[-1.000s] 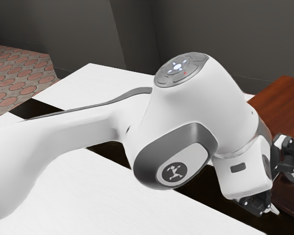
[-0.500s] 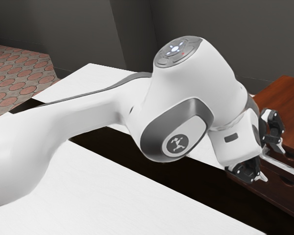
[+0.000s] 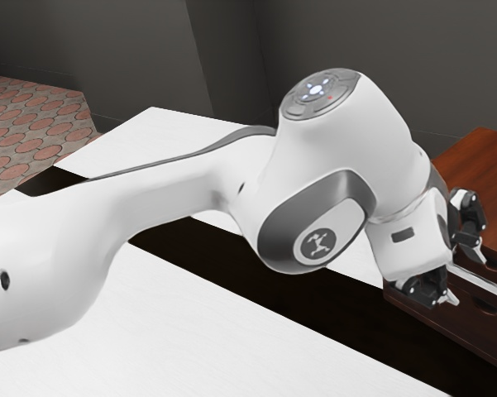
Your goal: Pull the drawer handle with one arm to open the drawer
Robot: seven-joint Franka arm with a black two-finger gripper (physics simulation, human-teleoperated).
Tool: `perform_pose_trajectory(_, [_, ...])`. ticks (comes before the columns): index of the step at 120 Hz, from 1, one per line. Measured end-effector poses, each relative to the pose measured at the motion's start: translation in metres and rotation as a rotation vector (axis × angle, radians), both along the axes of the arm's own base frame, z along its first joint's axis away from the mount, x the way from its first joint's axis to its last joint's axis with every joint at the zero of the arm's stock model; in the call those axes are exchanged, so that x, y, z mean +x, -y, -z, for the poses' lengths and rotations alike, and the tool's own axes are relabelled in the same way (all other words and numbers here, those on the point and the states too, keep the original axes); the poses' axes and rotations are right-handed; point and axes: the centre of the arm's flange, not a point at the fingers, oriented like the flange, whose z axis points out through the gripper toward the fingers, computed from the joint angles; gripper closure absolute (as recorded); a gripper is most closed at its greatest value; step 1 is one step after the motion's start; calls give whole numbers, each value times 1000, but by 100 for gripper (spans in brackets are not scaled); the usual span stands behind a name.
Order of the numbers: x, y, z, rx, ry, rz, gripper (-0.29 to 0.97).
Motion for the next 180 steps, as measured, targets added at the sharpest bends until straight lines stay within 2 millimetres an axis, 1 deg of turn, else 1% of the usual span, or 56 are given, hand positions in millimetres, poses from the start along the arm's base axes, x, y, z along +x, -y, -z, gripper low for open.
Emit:
perform_pose_trajectory(42, [7,1,15,11,-17,2,36])
perform_pose_trajectory(63, [7,1,16,9,-20,1,41])
perform_pose_trajectory(86, [7,1,15,7,-18,-1,51])
perform_pose_trajectory(127, [2,3,12,3,-21,2,57])
perform_pose_trajectory(158, [-3,1,18,10,-36,0,57])
perform_pose_trajectory(180, [-9,-1,16,12,-37,-1,60])
